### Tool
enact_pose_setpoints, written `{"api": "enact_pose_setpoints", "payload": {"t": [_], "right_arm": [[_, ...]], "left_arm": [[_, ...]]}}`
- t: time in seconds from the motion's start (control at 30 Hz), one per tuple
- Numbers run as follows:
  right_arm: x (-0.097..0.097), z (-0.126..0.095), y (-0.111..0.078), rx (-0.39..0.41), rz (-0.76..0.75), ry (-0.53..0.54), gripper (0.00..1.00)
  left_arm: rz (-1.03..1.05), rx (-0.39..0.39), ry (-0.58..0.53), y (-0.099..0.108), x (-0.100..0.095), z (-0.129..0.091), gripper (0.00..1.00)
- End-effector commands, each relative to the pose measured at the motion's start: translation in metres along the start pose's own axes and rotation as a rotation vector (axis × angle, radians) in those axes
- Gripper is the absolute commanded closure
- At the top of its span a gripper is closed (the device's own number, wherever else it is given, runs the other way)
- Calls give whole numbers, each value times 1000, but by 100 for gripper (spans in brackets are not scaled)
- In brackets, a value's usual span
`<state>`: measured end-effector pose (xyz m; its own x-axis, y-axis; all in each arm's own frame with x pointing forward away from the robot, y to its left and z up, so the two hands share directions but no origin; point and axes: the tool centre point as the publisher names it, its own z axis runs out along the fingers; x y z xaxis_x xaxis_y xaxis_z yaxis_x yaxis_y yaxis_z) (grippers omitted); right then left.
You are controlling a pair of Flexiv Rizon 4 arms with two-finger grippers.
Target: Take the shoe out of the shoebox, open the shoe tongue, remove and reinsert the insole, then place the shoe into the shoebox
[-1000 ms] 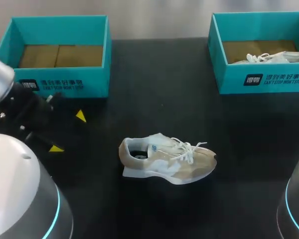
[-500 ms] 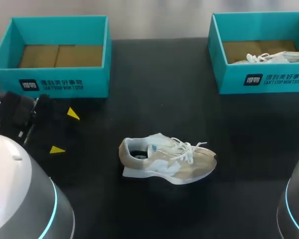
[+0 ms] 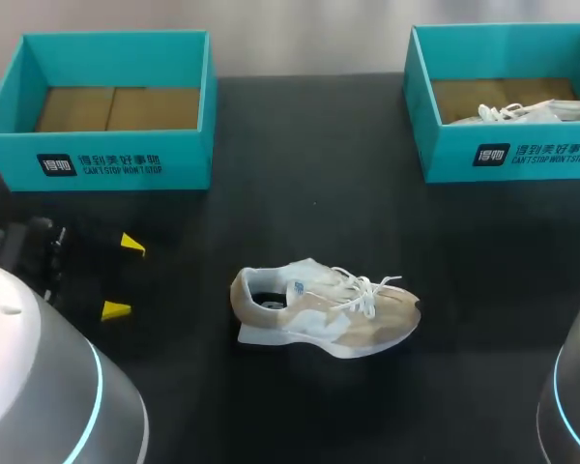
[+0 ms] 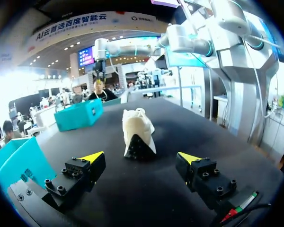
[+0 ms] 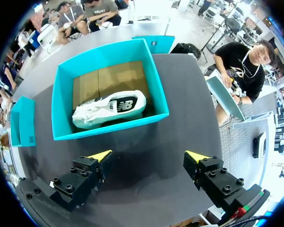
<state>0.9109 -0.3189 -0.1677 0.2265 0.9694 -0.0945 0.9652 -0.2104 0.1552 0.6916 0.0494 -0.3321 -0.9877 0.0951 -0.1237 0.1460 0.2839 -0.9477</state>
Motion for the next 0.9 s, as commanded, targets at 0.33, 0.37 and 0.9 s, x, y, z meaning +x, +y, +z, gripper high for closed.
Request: {"api": "enact_pose_setpoints", "payload": {"t": [0.33, 0.37, 0.9], "right_arm": [[1, 0, 0, -1, 1, -2, 0], [1, 0, 0, -1, 1, -2, 0], [1, 0, 0, -1, 1, -2, 0]], "left_arm": [[-140, 108, -35, 25, -5, 10, 0], [-138, 105, -33, 25, -4, 11, 0], [-181, 135, 8, 25, 0, 71, 0]]}}
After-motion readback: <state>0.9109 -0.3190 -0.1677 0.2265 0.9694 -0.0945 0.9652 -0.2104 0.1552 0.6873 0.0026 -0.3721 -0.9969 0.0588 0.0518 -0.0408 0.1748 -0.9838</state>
